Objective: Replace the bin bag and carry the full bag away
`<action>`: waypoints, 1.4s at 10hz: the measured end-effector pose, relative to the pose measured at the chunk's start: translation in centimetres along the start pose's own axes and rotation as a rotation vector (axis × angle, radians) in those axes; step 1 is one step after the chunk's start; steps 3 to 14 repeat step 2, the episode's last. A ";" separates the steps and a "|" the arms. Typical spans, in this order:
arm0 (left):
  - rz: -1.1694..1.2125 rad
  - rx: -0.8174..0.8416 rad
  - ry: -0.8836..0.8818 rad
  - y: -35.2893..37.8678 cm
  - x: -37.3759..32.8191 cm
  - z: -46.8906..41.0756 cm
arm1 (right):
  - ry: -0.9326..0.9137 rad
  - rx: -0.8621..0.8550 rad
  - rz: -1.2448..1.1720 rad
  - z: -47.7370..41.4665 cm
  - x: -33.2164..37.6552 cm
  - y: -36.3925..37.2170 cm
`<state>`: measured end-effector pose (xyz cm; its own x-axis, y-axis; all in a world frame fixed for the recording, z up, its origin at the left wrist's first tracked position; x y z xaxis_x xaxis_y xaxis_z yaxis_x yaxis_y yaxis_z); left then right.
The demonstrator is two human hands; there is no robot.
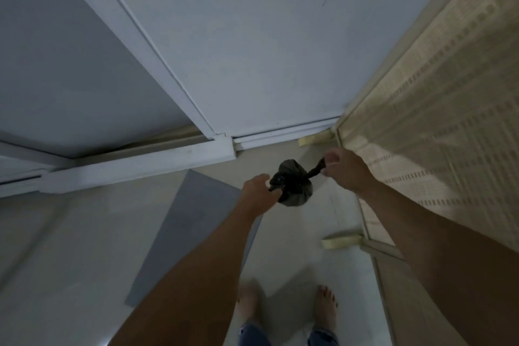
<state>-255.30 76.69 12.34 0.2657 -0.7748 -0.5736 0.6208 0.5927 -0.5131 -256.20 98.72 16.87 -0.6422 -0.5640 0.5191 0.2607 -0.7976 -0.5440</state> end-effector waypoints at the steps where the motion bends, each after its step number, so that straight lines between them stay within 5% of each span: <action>1: 0.002 0.014 -0.058 -0.6 1.5 2.4 | -0.040 0.001 -0.266 1.8 1.9 -1.9; 2: -0.038 0.017 -0.082 -2.8 1.3 8.4 | -0.159 -0.058 -0.458 5.8 4.9 -6.3; 14: -0.038 0.017 -0.082 -2.8 1.3 8.4 | -0.159 -0.058 -0.458 5.8 4.9 -6.3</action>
Point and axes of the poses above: each hand's wrist, its own z-axis away from the middle knuckle, its own y-axis out of the palm, x = y × z, the point moved 8 cm from there along -z, towards the middle knuckle, and after that the axes turned 6 degrees about y, right-handed, at the moved point
